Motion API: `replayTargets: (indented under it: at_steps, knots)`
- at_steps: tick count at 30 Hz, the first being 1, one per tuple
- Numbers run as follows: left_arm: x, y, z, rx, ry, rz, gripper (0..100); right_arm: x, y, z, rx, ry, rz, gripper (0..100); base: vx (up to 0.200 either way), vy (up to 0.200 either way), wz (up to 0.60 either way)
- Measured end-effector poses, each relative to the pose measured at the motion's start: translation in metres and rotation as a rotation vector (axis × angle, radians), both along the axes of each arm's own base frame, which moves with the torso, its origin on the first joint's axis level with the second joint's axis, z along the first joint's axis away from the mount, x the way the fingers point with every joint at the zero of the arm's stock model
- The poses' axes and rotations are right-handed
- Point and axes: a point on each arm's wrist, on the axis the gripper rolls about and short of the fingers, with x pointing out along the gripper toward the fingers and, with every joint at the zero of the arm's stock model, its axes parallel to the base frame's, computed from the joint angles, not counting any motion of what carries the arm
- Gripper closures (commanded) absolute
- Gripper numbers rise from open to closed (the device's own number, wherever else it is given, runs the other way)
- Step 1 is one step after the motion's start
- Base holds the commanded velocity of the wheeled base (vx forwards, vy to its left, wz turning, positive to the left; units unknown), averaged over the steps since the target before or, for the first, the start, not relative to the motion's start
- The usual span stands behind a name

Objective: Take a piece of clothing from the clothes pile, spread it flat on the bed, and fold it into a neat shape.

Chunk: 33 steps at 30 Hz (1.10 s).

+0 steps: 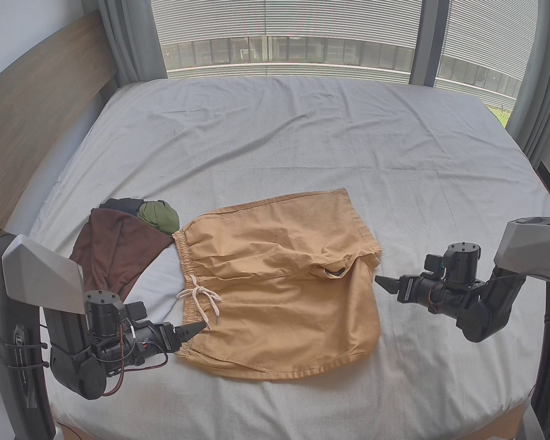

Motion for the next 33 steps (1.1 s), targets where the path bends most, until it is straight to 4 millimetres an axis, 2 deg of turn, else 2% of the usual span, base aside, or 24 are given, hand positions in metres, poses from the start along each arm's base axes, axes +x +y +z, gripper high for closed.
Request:
replayTargets:
  at_steps: [8, 15, 23, 33]
  knots:
    - [0.0, -0.001, -0.002, 0.002, 0.008, -0.001, 0, -0.025, 0.004, -0.033, 0.054, 0.13, 0.068, 0, 0.0, 0.0, 0.0]
    - [0.0, 0.0, -0.002, 0.002, 0.008, 0.0, 0, -0.036, 0.013, -0.058, 0.061, 0.221, 0.093, 0, 0.0, 0.0, 0.0]
    - [0.0, 0.0, -0.002, 0.001, 0.004, 0.002, 0, -0.04, 0.027, -0.066, 0.098, 0.272, 0.102, 0, 0.0, 0.0, 0.0]
    - [0.001, 0.001, 0.0, 0.0, -0.003, 0.004, 0, -0.042, 0.043, -0.066, 0.13, 0.297, 0.124, 0, 0.0, 0.0, 0.0]
